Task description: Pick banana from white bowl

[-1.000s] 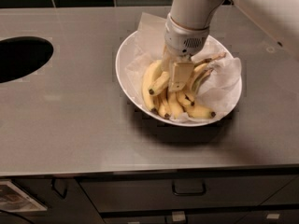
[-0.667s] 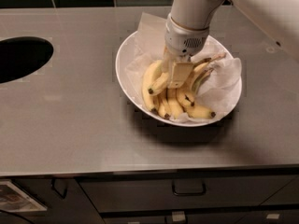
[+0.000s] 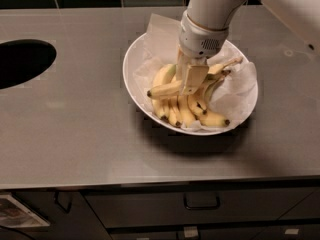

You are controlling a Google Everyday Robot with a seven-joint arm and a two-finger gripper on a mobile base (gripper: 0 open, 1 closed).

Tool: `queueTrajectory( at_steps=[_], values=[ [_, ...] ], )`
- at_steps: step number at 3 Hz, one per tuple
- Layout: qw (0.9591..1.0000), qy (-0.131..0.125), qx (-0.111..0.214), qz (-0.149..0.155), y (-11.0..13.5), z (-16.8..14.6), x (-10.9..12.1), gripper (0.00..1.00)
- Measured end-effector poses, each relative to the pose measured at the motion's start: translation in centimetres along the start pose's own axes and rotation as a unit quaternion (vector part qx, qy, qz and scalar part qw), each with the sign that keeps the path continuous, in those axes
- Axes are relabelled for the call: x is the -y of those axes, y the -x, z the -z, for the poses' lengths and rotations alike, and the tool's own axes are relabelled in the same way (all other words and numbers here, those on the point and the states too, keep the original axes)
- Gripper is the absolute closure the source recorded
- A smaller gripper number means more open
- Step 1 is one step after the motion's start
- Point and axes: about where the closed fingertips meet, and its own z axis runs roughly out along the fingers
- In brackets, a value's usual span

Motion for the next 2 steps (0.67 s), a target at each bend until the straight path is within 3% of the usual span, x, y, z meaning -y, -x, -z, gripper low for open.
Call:
queueTrajectory(
  at_steps=[1, 2],
  values=[
    [0.9968, -0.054, 0.041, 0.041, 1.2, 3.2, -1.7, 1.00],
    [0.9855, -0.128, 0.081, 0.076, 1.3, 7.3, -3.9, 1.00]
  ],
)
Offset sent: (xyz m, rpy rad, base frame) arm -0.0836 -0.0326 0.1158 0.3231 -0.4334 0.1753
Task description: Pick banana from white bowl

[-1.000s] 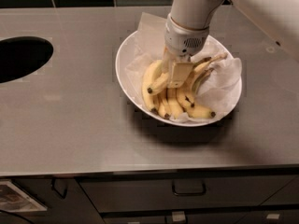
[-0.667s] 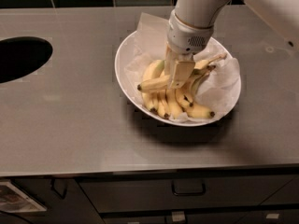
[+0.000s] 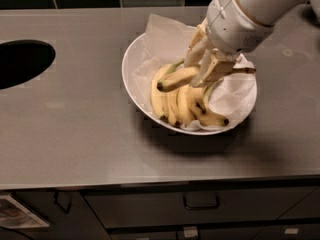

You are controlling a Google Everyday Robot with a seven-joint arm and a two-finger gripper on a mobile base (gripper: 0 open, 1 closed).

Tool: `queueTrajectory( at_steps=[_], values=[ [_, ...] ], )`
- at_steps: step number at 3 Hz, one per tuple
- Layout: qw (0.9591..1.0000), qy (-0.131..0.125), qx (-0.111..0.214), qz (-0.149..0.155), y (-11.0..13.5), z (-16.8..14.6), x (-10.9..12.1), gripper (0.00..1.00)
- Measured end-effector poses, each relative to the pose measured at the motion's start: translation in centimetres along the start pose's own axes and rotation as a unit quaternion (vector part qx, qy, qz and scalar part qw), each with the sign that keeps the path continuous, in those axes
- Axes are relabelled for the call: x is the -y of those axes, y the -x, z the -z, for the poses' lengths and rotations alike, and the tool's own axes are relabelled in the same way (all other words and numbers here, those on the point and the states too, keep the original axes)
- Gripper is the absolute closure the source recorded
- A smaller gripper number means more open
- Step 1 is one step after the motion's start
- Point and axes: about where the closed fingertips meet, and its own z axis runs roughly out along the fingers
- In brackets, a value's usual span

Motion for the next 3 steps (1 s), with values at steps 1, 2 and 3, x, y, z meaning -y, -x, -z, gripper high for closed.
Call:
queueTrajectory(
  at_steps=[1, 2, 3],
  values=[
    [0.9976, -0.058, 0.029, 0.026, 0.6, 3.6, -0.5, 1.00],
    [0.9917, -0.118, 0.044, 0.026, 0.7, 7.2, -1.0, 1.00],
    [0.9911, -0.122, 0.047, 0.027, 1.0, 7.5, -1.0, 1.00]
  ],
)
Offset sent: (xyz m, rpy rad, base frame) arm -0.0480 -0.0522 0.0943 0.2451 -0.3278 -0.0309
